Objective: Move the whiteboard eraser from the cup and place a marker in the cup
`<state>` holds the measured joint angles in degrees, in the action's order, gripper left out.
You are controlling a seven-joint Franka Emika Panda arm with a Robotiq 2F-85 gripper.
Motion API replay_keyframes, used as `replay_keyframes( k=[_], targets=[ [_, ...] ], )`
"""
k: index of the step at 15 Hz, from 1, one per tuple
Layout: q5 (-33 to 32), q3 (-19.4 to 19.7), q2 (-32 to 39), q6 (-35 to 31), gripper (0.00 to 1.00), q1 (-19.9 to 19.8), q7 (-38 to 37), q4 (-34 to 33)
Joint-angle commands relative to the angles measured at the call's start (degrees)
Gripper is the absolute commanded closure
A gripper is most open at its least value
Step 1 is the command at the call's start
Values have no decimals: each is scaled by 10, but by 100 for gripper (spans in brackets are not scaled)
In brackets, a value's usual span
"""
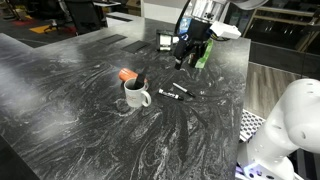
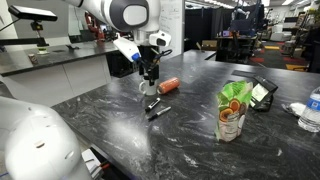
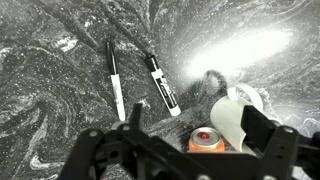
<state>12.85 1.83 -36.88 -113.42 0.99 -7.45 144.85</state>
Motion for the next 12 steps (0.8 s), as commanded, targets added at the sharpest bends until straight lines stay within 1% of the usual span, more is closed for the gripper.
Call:
replay_keyframes(
  k=[1, 7, 9, 12],
  targets=[
    [4, -6, 0, 3, 0, -7, 3, -2],
    [4, -6, 0, 3, 0, -7, 3, -2],
    [9, -15, 19, -6, 0, -10, -24, -11],
    [8, -36, 40, -12, 0, -18, -89, -23]
  ],
)
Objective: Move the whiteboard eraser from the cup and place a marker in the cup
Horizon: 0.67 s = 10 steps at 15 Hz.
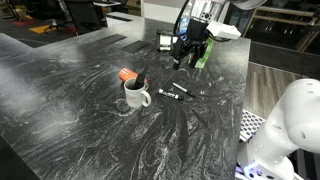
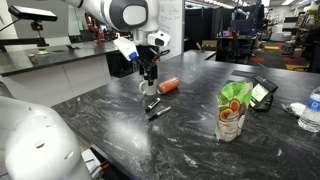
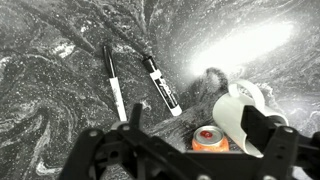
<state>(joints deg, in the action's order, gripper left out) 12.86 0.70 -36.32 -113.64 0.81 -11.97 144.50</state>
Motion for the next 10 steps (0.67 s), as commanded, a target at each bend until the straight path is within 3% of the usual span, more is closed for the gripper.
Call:
replay_keyframes(
  k=[1, 4, 10],
  targets=[
    [13, -28, 39, -8, 0, -15, -64, -23],
    [30, -41, 56, -38, 0, -15, -122, -30],
    [110, -49, 111, -134, 0, 4, -157, -49]
  ],
)
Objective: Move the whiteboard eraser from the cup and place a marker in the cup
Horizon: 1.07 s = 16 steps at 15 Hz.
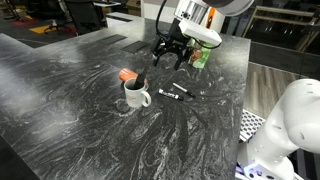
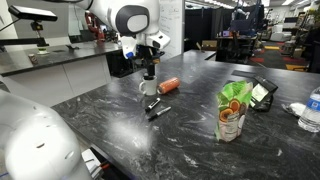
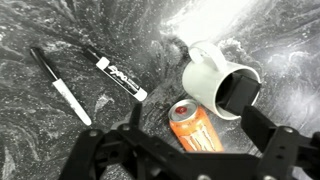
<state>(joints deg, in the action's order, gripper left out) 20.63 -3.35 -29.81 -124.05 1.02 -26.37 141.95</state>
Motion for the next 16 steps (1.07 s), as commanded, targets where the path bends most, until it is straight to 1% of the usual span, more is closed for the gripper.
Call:
replay_keyframes(
  k=[1, 8, 11, 16],
  targets=[
    [38, -11, 57, -35, 0, 3, -16, -27],
    [82, -14, 130, -53, 0, 19, -18, -62],
    [111, -12, 151, -69, 0, 31, -7, -76],
    [136, -12, 179, -69, 0, 40, -4, -96]
  ],
)
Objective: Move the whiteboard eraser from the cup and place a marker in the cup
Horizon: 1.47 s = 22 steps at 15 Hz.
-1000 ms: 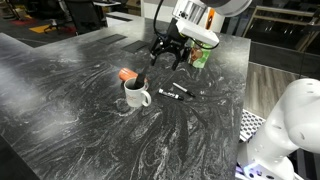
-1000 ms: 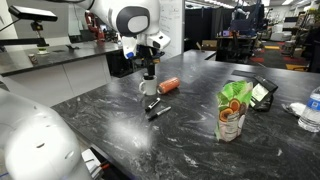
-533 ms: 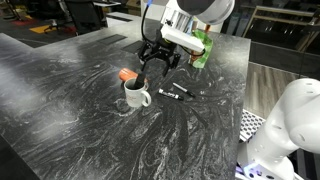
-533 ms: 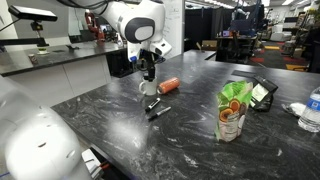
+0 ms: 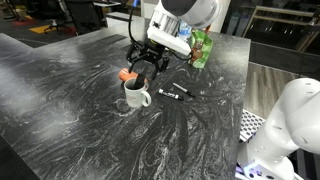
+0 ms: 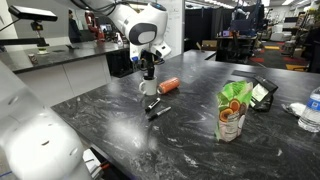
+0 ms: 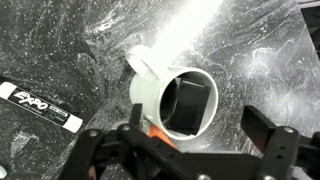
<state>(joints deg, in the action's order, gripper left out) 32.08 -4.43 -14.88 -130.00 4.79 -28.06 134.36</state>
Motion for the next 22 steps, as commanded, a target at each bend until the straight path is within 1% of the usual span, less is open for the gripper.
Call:
replay_keyframes(
  k=[1, 2, 5, 11, 12, 13, 17, 22],
  targets=[
    [23, -1, 33, -10, 25, 2, 13, -23],
    [24, -1, 36, -11, 26, 2, 13, -24],
    [26, -2, 41, -13, 50, 1, 11, -26],
    [19, -3, 39, -14, 92, 0, 8, -27],
    [20, -3, 39, -13, 95, 1, 8, -28],
    [21, -3, 38, -14, 93, 1, 11, -28],
    [17, -7, 26, -12, 93, 6, 19, -37],
    [-23, -20, 0, -2, 93, 4, -8, -58]
  ],
)
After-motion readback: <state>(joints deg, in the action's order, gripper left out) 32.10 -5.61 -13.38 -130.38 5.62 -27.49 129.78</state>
